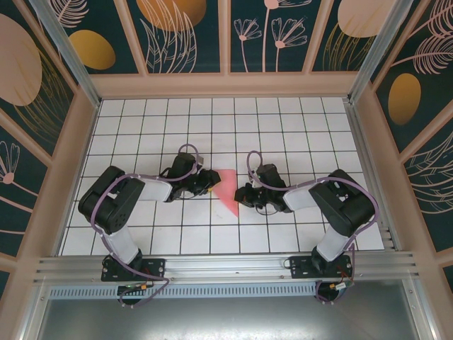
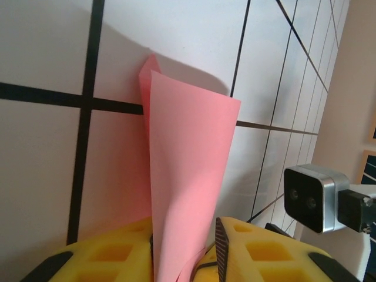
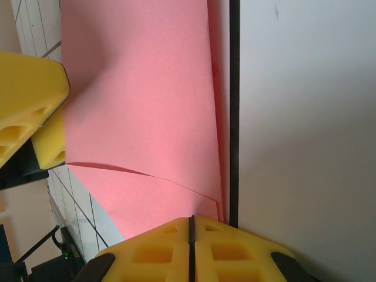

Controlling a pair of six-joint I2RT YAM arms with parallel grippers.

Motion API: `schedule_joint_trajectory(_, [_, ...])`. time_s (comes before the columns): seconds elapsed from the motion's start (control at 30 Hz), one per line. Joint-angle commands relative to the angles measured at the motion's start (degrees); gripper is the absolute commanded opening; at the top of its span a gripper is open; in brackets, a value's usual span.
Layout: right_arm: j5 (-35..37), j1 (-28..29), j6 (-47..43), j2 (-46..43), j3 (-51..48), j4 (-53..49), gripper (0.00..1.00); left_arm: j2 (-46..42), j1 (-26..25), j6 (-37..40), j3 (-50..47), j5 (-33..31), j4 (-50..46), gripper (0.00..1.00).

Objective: Fold a paper plane with a square sheet of paper (pick it up from the middle)
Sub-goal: Fold the wing for the fifth time at the center of the table.

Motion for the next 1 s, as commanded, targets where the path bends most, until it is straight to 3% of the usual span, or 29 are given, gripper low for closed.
schedule_joint_trajectory(0.0, [3.2,-0.7,-1.5,2.5,0.1,-4.3,0.11,0.3,0.3,1.6,1.2,0.5,-1.1,0.27])
schedule_joint_trajectory(0.23, [2.9,-0.7,-1.1,-0.4,1.1,-4.8,0.15,-0.6,0.3,-0.2,0.4,1.4,0.8,0.03])
schedule_joint_trajectory(0.4, [8.2,-0.1,-3.2,-8.6,2.3,-10.4,0.24,-2.5,0.3,-4.0,-1.5,0.7,3.9,0.01])
schedule_joint_trajectory(0.57, [19.4,3.1,-7.0,-18.1,1.4,-15.4,0.31,-4.2,0.3,-5.5,-1.6,0.2,4.3,0.01])
schedule_joint_trajectory(0.7, [30.4,10.9,-13.1,-22.6,-1.1,-11.7,0.42,-4.7,0.3,-5.8,-1.6,0.2,4.1,0.01])
schedule_joint_trajectory(0.97, [56.0,27.9,-29.4,-14.8,2.6,-9.9,0.43,-4.9,0.3,-5.7,-1.6,0.0,3.5,0.01])
